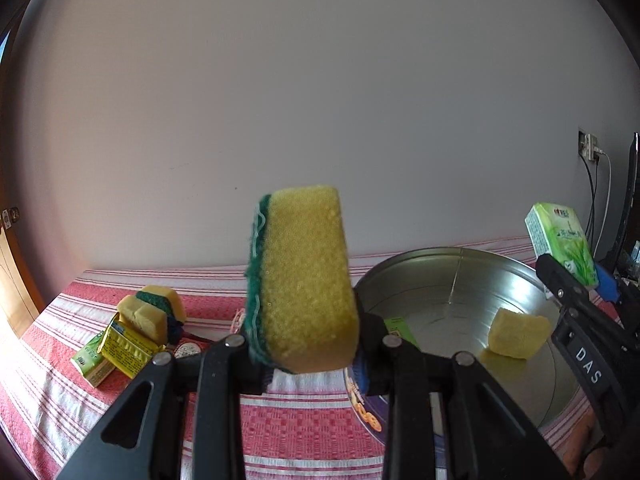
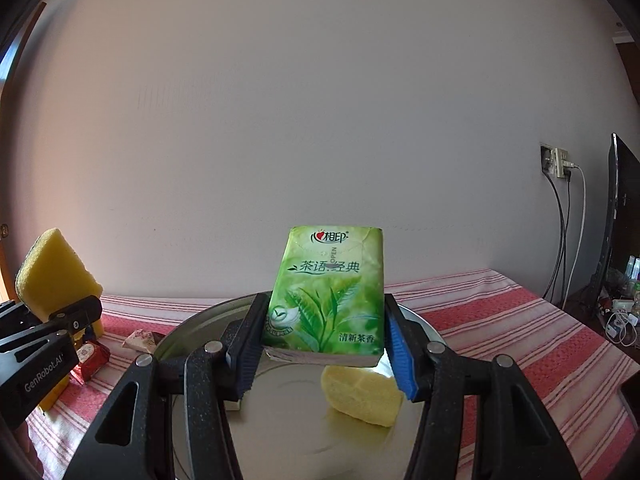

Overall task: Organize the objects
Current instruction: 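Lift the green-backed sponge with the left tool while the right tool carries the tea tissue pack to the tin, then open both tools over the tin to drop the sponge and tissue pack, then return to the pile and grasp the yellow cracker packet with the left tool, then grasp the red snack packet with the right tool while the left tool holds the cracker packet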

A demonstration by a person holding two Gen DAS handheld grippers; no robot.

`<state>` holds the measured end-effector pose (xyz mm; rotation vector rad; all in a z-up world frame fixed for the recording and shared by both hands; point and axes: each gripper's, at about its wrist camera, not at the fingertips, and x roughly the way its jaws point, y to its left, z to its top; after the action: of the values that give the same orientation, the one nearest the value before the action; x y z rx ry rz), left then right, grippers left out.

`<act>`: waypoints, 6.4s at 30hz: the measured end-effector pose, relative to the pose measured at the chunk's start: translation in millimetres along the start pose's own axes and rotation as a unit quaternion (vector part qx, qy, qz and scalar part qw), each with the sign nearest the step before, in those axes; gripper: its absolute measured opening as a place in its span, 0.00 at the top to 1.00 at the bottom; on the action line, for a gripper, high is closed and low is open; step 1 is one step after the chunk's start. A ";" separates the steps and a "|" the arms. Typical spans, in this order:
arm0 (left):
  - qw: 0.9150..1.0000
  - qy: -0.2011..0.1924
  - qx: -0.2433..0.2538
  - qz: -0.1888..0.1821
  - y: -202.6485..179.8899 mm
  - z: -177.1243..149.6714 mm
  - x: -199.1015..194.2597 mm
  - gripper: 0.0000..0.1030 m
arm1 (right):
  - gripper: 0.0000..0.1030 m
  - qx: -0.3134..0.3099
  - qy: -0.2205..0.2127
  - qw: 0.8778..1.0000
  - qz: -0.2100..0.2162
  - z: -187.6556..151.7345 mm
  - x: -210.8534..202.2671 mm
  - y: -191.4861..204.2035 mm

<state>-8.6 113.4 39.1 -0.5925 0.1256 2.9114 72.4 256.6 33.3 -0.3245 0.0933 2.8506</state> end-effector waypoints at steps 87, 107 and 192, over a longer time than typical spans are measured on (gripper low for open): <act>0.999 -0.005 -0.015 0.046 0.6 -26.8 17.9 0.01 | 0.23 0.066 -0.021 0.996 -0.064 -12.7 25.1 -72.1; 0.996 0.030 -0.042 0.079 84.5 -44.7 10.4 0.01 | 0.23 0.065 -0.011 0.997 -0.035 -22.3 11.1 -0.1; 0.991 0.045 -0.078 0.096 218.9 -41.1 45.8 0.53 | 0.59 -0.021 0.116 0.982 0.147 -36.2 40.0 194.3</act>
<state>-74.0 -99.7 -6.0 -0.7786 -0.0380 3.1010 -10.5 76.7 -4.7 -0.7053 0.1352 3.0950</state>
